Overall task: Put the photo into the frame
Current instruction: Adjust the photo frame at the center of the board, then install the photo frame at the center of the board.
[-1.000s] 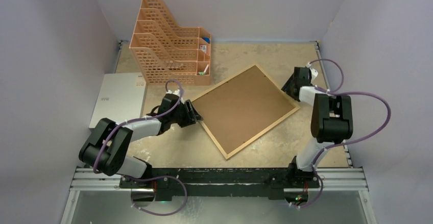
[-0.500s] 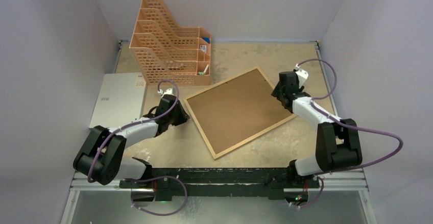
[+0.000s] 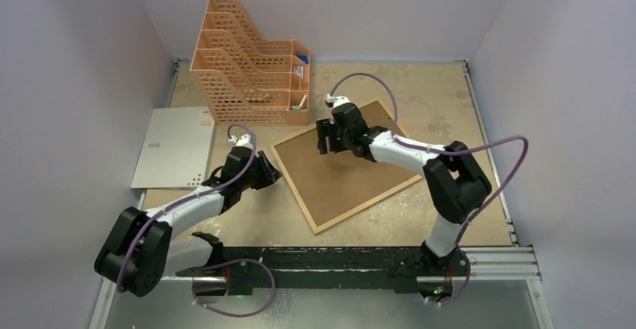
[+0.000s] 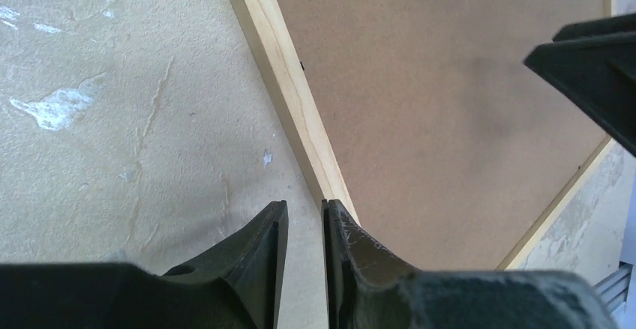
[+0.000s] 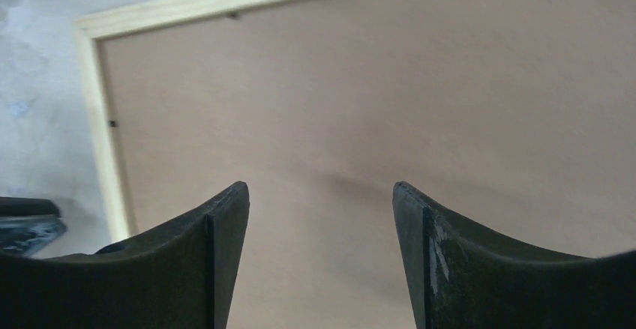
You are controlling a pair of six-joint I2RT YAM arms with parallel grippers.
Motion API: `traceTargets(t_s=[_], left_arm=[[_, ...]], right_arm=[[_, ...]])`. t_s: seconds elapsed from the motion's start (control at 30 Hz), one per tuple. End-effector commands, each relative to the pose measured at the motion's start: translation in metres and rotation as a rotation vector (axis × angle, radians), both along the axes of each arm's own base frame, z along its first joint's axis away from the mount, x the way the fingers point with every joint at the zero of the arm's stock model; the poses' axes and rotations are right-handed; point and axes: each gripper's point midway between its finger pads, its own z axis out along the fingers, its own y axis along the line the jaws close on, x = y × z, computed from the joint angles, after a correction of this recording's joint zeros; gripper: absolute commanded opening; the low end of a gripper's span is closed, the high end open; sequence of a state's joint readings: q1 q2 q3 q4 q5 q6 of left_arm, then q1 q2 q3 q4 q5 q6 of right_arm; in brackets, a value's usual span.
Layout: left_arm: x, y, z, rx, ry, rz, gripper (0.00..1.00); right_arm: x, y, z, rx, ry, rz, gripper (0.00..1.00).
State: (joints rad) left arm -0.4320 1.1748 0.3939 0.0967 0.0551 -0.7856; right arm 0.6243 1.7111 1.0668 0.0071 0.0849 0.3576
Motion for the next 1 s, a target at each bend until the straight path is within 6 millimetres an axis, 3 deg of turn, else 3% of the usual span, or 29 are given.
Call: traceTargets(t_s=[0.0, 0.2, 0.4, 0.53, 0.73, 0.97], left_arm=[[0.004, -0.002, -0.005, -0.034, -0.019, 0.011, 0.25], [-0.002, -0.005, -0.017, -0.087, 0.007, 0.033, 0.25], [-0.012, -0.014, -0.026, -0.171, 0.043, 0.032, 0.34], [-0.02, -0.009, -0.045, -0.172, 0.111, 0.073, 0.35], [-0.04, 0.015, -0.086, -0.052, 0.25, 0.164, 0.18], [-0.053, 0.024, -0.1, -0.035, 0.299, 0.214, 0.1]], right_arm=[[0.005, 0.057, 0.014, -0.016, -0.077, 0.118, 0.74], [-0.001, 0.099, -0.013, -0.089, -0.083, 0.171, 0.74], [-0.011, 0.13, -0.027, -0.102, -0.08, 0.234, 0.75], [-0.011, 0.135, -0.043, -0.106, -0.049, 0.214, 0.75], [-0.014, 0.132, -0.069, -0.154, -0.002, 0.176, 0.73], [-0.017, 0.131, -0.084, -0.19, 0.032, 0.154, 0.69]])
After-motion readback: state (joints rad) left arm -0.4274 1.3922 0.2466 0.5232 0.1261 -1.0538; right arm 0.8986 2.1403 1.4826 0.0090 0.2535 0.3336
